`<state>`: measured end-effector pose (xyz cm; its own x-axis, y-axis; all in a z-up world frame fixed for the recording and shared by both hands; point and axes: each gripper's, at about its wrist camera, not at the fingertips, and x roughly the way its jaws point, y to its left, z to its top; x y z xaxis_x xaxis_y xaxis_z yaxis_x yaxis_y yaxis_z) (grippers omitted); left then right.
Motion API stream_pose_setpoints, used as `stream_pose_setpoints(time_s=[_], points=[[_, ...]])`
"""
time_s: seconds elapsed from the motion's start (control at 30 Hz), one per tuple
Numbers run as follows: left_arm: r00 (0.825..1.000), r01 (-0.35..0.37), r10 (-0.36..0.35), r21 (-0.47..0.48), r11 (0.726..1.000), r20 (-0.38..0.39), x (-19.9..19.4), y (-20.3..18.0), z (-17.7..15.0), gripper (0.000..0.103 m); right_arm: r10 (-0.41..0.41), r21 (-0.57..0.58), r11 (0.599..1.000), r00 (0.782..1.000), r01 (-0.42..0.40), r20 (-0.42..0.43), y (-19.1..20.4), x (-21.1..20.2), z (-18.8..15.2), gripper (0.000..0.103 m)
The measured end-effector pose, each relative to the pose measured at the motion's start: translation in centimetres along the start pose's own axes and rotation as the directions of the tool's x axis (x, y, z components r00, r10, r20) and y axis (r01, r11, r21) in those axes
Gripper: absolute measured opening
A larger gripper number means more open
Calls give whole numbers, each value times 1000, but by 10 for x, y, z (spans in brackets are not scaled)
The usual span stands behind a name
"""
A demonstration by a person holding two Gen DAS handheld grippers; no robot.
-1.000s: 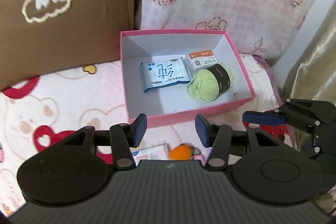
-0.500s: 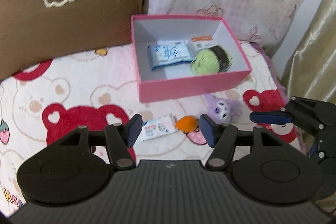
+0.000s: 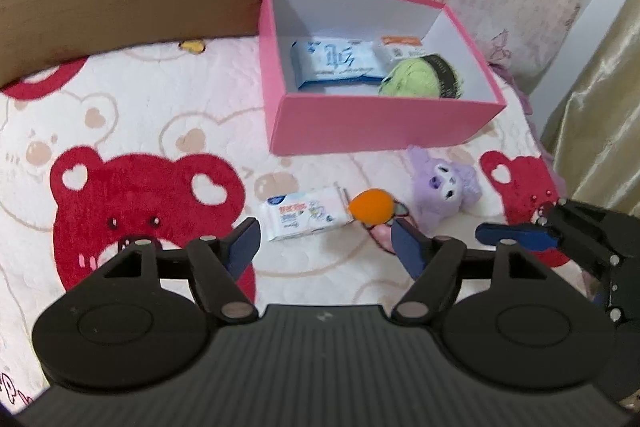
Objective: Organize objects
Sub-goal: 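Move the left tool to the small white wipes pack on the blanket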
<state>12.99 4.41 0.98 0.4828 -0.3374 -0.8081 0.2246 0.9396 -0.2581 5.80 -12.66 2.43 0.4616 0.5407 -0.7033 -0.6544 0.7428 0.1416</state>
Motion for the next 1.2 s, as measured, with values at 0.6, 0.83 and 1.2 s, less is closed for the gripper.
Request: stream_pose_setpoints(time_s=[0.6, 0.83, 1.2], points=[[1000, -22, 21, -62, 998, -2, 103, 37, -33, 71, 26, 221, 975, 999, -16, -40, -32, 115, -40, 80], [998, 4, 0, -73, 997, 57, 119, 43, -39, 65, -51, 182, 982, 999, 50, 0, -33, 136, -48, 80], [996, 64, -55, -131, 989, 74, 131, 49, -42, 38, -115, 74, 991, 991, 110, 63, -29, 157, -45, 82]])
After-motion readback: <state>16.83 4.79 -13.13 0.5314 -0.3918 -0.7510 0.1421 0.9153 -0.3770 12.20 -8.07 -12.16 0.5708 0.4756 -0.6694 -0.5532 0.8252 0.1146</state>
